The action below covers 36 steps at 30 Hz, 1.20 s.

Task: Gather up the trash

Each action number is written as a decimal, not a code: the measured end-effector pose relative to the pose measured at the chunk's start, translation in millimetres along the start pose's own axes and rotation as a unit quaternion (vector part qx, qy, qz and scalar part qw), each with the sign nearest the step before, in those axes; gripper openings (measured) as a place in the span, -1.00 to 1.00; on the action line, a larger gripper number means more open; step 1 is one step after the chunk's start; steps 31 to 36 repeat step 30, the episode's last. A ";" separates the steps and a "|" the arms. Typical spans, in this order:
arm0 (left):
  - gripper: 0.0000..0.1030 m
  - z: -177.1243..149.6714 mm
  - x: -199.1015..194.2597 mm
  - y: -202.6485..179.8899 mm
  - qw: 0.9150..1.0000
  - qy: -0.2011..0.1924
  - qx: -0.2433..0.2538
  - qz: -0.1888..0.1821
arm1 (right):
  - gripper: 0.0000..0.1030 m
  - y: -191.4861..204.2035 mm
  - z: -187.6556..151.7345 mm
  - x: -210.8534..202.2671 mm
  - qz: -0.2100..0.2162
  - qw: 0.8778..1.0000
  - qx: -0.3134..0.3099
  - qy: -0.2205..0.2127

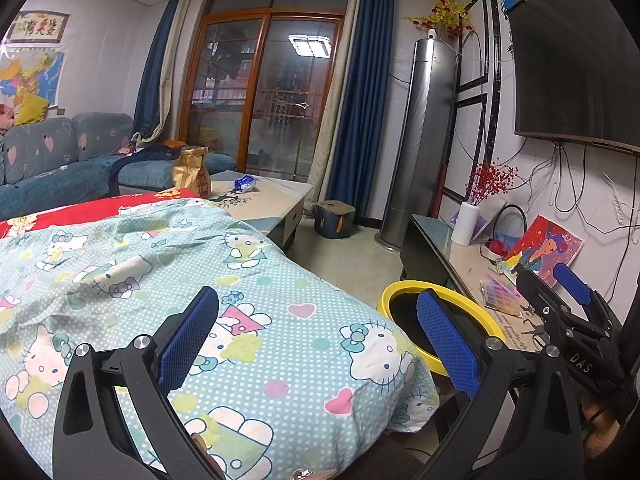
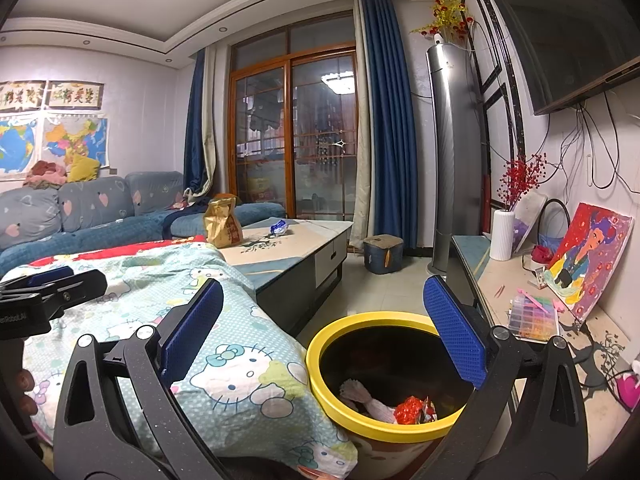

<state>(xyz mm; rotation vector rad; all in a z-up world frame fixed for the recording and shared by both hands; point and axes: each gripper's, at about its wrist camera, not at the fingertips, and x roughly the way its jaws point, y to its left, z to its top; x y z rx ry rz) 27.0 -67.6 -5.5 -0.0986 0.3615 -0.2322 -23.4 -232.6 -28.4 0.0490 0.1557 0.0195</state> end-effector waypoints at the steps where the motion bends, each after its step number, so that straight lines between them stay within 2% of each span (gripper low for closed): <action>1: 0.88 -0.1 0.5 -1.7 1.000 0.000 0.001 0.000 | 0.80 0.3 0.0 -0.1 0.000 1.000 0.000 0.000; 9: 0.88 -3.3 2.1 -5.1 1.000 0.003 -0.002 0.000 | 0.80 0.6 0.2 0.0 0.000 1.000 -0.001 0.003; 13: 0.88 -4.7 5.2 4.0 0.999 0.028 -0.024 0.003 | 0.80 2.5 2.6 3.8 0.012 1.000 -0.001 0.013; 15: 0.88 -5.0 0.7 15.7 0.999 0.034 -0.032 0.011 | 0.80 6.3 6.7 8.8 0.030 0.999 -0.001 0.026; 18: 0.88 -8.2 -10.9 44.1 0.997 0.046 -0.041 0.047 | 0.80 24.9 16.2 15.5 0.066 0.997 0.007 0.040; 20: 0.88 -11.2 -23.6 72.2 0.994 0.058 -0.062 0.076 | 0.80 51.8 25.2 20.4 0.111 0.993 0.001 0.047; 21: 0.88 -12.7 -31.4 89.2 0.990 0.064 -0.075 0.097 | 0.80 76.0 31.5 24.3 0.148 0.988 -0.011 0.053; 22: 0.88 -14.5 -39.0 106.4 0.987 0.068 -0.087 0.120 | 0.80 93.3 35.4 27.1 0.174 0.983 -0.018 0.059; 24: 0.88 -20.0 -59.5 153.9 0.972 0.075 -0.118 0.190 | 0.80 142.9 44.4 33.5 0.238 0.968 -0.037 0.075; 25: 0.88 -24.4 -72.9 187.0 0.957 0.082 -0.139 0.239 | 0.80 176.2 48.7 37.5 0.276 0.956 -0.045 0.085; 26: 0.88 -26.7 -83.3 209.3 0.946 0.085 -0.154 0.274 | 0.80 209.3 51.2 41.0 0.307 0.945 -0.054 0.101; 27: 0.88 -30.6 -96.2 236.1 0.929 0.088 -0.172 0.317 | 0.80 254.5 51.5 47.0 0.351 0.924 -0.069 0.131; 28: 0.88 -37.1 -112.6 270.3 0.902 0.100 -0.194 0.373 | 0.80 288.7 48.2 51.0 0.380 0.907 -0.083 0.161; 30: 0.88 -46.0 -136.8 313.6 0.864 0.111 -0.228 0.434 | 0.80 356.5 36.1 58.3 0.430 0.869 -0.111 0.219; 36: 0.88 -46.0 -136.8 313.6 0.864 0.111 -0.228 0.434 | 0.80 356.5 36.1 58.3 0.430 0.869 -0.111 0.219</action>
